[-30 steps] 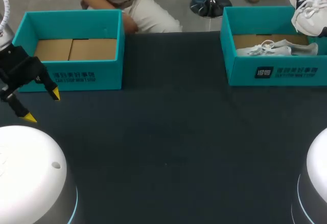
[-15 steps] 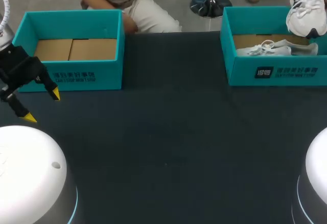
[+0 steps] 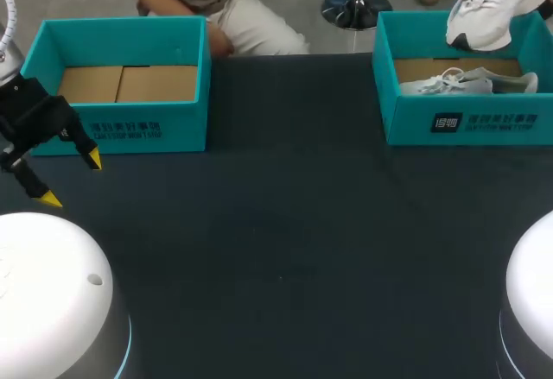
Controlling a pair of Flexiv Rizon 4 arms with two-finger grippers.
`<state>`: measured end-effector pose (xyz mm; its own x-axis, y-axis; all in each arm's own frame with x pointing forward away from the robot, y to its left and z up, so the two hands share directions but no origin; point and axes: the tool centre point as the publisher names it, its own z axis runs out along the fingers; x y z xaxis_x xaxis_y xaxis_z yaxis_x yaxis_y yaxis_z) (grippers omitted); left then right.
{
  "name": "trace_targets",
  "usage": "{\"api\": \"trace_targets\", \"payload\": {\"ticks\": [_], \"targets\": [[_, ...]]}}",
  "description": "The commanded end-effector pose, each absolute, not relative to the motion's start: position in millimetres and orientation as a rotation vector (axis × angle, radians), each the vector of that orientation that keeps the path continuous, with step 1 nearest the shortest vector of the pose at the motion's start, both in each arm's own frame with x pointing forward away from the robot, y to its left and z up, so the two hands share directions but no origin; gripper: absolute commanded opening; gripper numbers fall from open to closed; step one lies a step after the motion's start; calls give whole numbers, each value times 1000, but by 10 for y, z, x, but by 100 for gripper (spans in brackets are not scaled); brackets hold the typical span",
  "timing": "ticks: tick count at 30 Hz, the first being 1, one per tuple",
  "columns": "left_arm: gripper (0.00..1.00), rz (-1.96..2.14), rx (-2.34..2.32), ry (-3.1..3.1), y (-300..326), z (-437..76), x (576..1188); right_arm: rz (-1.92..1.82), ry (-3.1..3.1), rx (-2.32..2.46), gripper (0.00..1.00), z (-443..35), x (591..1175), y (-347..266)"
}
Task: Take the shoe out of the shoebox, open the shoe tongue, remove and reinsert the insole, then place the shoe into the shoebox
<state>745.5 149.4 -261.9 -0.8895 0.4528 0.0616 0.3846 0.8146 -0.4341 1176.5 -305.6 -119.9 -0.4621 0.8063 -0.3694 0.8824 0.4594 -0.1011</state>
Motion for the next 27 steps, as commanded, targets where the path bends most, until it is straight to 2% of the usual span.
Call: {"api": "trace_targets", "payload": {"ticks": [1, 23, 27], "targets": [[100, 624, -660, -2838, 1497, -2621, 7449, -497, 2335, 1747, 0, -1207, 11903, -3100], [100, 624, -660, -2838, 1497, -2621, 7449, -485, 2352, 1664, 0, -1207, 11930, -3065], [100, 624, -660, -2838, 1497, -2621, 7449, -511, 2215, 1858, 0, -1243, 11897, -3084]]}}
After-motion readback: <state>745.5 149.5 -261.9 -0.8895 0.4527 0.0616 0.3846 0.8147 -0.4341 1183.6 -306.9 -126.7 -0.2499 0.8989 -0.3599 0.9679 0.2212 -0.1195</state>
